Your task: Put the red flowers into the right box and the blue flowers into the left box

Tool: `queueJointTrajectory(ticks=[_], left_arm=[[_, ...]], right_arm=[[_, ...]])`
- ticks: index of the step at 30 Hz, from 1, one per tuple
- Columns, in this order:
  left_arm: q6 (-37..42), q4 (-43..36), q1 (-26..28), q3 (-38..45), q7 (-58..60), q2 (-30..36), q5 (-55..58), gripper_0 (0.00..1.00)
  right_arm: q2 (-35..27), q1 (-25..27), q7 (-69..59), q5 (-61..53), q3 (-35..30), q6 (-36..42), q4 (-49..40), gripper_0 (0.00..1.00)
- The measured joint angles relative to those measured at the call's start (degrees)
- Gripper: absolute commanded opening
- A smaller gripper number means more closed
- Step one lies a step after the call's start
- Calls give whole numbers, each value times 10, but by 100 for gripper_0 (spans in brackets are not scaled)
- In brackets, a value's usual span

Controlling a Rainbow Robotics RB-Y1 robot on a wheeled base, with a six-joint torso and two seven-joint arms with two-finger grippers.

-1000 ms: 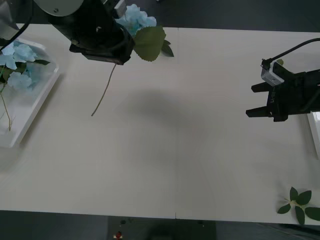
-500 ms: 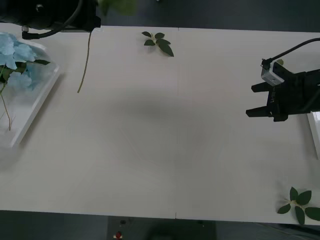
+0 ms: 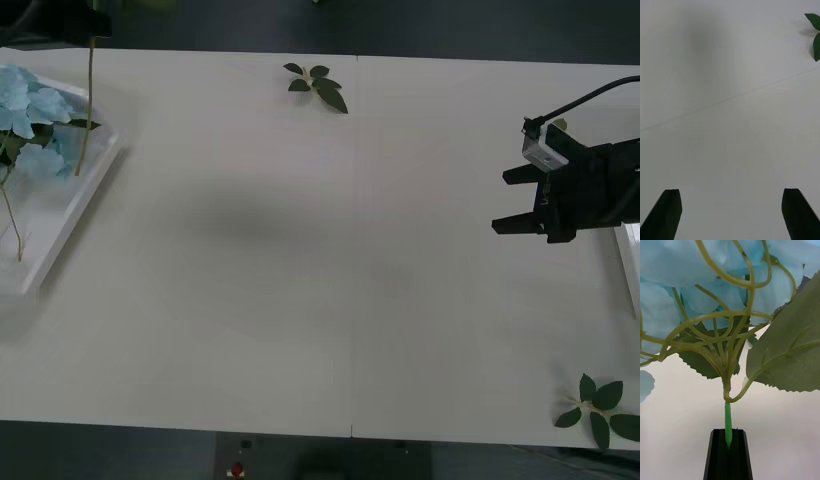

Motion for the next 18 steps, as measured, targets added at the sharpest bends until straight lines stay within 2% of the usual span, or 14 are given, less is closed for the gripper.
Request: queueJointTrajectory(ticks=[10,18], left_arm=[[83,123,0,81,-159,1,10,0],[88,222,0,86,-260,30,44,0]], right_arm=[[0,0,0,0,0,0,0,78],[0,0,0,0,0,0,0,78]])
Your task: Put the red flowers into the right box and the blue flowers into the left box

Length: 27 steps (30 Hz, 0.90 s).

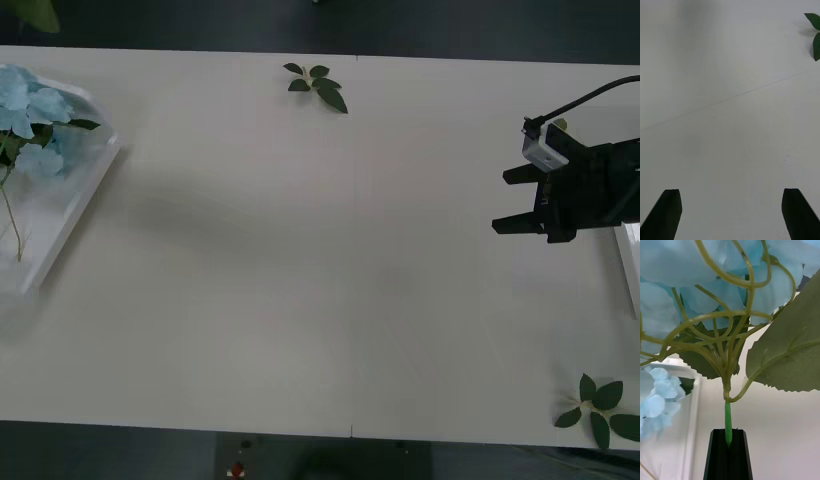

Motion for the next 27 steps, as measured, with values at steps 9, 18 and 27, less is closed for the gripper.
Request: queueJointTrajectory(ticks=[9,18,27], left_arm=[[-3,103,0,0,-113,9,4,0],[-35,181,0,0,-211,9,-19,0],[-65,219,0,0,-244,9,-68,0]], right_arm=[[0,0,0,0,0,0,0,78],[0,0,0,0,0,0,0,77],[0,0,0,0,0,0,0,78]])
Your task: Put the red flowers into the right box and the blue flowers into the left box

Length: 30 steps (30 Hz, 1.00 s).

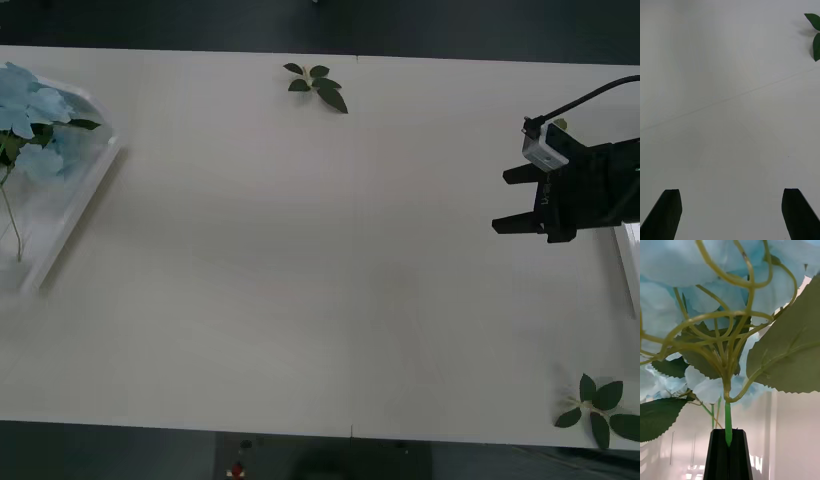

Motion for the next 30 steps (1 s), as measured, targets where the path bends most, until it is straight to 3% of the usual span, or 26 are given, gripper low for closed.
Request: queueJointTrajectory(ticks=[4,9,19,30], left_arm=[[-40,53,0,0,-19,0,17,0],[-62,113,0,0,-136,-3,41,0],[-99,200,0,0,-190,-42,80,0],[-251,213,8,-4,-205,-121,116,0]], right_arm=[[0,0,0,0,0,0,0,78],[0,0,0,0,0,0,0,78],[0,0,0,0,0,0,0,78],[0,0,0,0,0,0,0,78]])
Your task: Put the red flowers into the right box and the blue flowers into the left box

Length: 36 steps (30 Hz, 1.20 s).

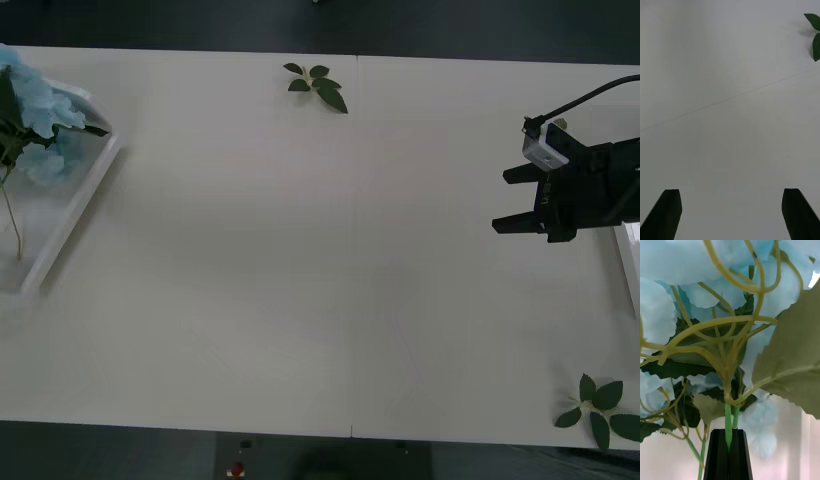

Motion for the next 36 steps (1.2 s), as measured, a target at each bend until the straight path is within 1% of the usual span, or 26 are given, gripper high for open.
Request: queueJointTrajectory(ticks=[5,9,15,19,21,22,23,24,25,33,36], left_arm=[[-60,-2,15,-38,-17,-2,49,0],[-63,-5,24,-43,-18,-2,52,0],[-63,-5,24,-28,-20,-2,52,0],[-58,-5,24,-28,-49,-1,53,0],[-57,-5,24,-28,-50,-1,55,3],[-57,-5,24,-28,-50,-1,58,18],[-57,-5,24,-28,-50,-1,61,63],[-57,-5,24,-28,-50,-1,62,97],[-57,-5,24,-28,-50,-1,62,100],[-54,-5,24,-28,-53,-1,71,100],[-23,-5,24,-28,-81,7,71,100]], right_arm=[[0,0,0,0,0,0,0,78],[0,0,0,0,0,0,0,77],[0,0,0,0,0,0,0,78],[0,0,0,0,0,0,0,78],[0,0,0,0,0,0,0,78],[0,0,0,0,0,0,0,78],[0,0,0,0,0,0,0,77],[0,0,0,0,0,0,0,78],[0,0,0,0,0,0,0,78],[0,0,0,0,0,0,0,78],[0,0,0,0,0,0,0,78]])
